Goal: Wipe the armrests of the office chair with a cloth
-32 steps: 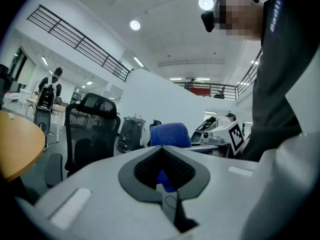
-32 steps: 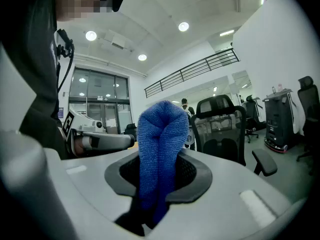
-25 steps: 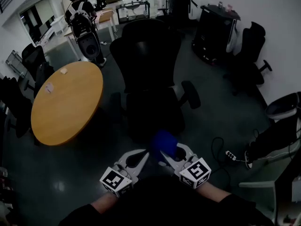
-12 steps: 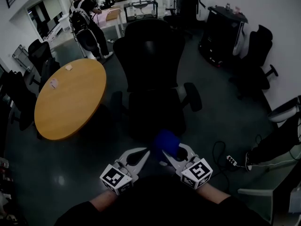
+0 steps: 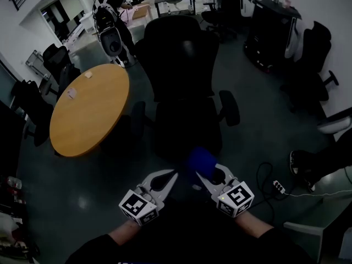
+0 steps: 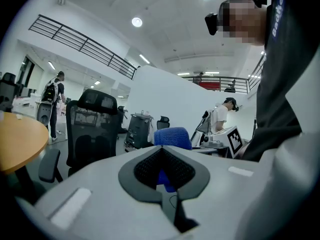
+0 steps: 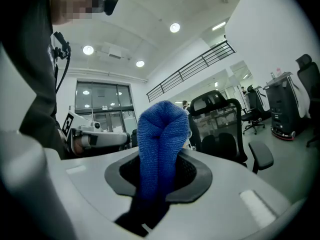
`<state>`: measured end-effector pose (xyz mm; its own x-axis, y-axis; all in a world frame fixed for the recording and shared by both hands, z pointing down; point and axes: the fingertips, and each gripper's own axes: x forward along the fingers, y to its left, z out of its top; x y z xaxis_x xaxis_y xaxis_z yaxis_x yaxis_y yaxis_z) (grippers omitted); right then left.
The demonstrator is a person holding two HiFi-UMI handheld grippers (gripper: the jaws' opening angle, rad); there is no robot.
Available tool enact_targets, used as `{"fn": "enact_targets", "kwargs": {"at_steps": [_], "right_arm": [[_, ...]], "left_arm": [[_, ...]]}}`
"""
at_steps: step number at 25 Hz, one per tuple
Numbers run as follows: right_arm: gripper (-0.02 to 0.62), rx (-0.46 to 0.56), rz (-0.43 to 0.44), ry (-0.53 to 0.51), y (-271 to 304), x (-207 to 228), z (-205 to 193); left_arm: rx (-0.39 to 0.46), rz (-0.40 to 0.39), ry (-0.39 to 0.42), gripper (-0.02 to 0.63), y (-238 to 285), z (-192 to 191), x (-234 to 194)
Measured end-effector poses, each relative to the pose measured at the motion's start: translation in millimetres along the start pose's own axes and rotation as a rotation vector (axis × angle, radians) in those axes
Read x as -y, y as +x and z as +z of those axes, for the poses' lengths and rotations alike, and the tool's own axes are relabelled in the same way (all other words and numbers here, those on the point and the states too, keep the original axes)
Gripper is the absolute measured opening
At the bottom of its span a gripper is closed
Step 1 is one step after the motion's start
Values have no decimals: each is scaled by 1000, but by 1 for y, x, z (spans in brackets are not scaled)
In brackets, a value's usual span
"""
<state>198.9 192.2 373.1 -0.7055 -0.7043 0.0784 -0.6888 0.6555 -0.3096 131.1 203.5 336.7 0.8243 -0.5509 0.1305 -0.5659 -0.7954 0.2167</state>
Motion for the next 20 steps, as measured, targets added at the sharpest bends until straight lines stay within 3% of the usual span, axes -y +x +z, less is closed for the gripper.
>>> {"fn": "enact_targets", "kwargs": {"at_steps": [9,15,20], "right_arm": [[110,-22,-37,19,11,30,-8],[110,-62,-87,-10,54,50,0],[110,-104,-109,-25,124,60,10]], "left_arm": [[-15,-26,-38,15,26,-5,-25],[20,-25,-56,15,31,-4,-91],[-38,-24,-18,15,22,-25,-165]]}}
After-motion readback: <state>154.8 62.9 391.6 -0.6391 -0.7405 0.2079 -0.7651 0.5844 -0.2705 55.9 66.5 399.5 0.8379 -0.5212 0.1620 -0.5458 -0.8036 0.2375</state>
